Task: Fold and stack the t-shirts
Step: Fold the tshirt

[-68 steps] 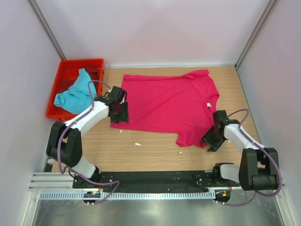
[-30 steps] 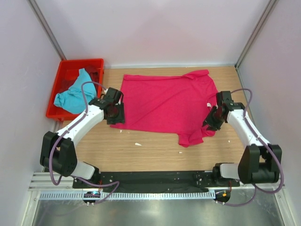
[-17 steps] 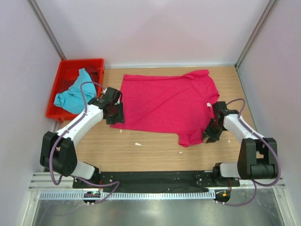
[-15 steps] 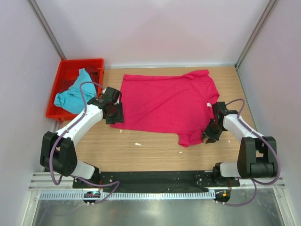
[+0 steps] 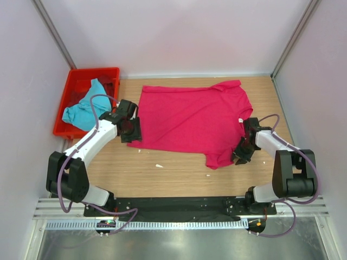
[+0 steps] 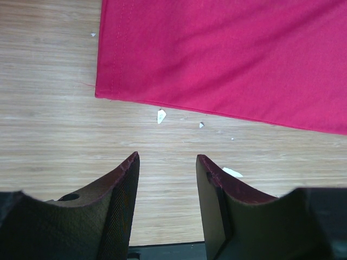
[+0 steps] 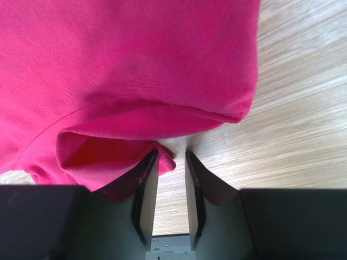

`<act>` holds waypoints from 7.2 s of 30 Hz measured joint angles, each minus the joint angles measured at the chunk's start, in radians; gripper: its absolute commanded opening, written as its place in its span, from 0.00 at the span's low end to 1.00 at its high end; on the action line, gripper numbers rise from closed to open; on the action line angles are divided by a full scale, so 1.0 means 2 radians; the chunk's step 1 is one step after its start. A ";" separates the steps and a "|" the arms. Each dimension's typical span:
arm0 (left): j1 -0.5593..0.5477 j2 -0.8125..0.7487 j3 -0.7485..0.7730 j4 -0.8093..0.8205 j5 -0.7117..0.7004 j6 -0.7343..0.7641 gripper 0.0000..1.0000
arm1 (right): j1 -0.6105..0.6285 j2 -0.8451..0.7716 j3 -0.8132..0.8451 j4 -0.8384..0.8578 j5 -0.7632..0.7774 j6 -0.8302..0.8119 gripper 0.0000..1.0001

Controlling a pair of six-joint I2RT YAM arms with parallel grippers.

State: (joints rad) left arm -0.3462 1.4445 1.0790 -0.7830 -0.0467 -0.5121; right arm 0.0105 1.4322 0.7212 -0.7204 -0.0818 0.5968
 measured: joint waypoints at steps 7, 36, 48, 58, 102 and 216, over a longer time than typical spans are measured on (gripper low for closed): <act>0.002 0.000 0.000 0.000 0.002 0.000 0.48 | 0.000 0.001 -0.002 0.005 -0.009 0.004 0.20; 0.089 0.099 -0.006 0.025 -0.007 -0.002 0.44 | 0.001 -0.175 0.017 -0.154 0.064 0.034 0.01; 0.090 0.130 -0.006 0.033 -0.010 -0.004 0.41 | 0.001 -0.181 0.022 -0.165 0.064 0.034 0.01; 0.090 0.147 -0.009 0.057 -0.008 -0.003 0.00 | 0.001 -0.199 0.022 -0.175 0.064 0.034 0.01; 0.090 0.073 -0.007 0.016 -0.006 -0.042 0.00 | 0.023 0.015 0.278 -0.186 0.026 -0.003 0.01; 0.090 0.263 0.207 -0.029 -0.028 -0.067 0.00 | 0.039 0.256 0.619 -0.208 0.113 -0.092 0.01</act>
State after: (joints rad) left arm -0.1669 1.9713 1.4937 -0.8406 -0.1036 -0.6468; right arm 0.0875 1.9434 1.9583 -1.1374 0.1444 0.4133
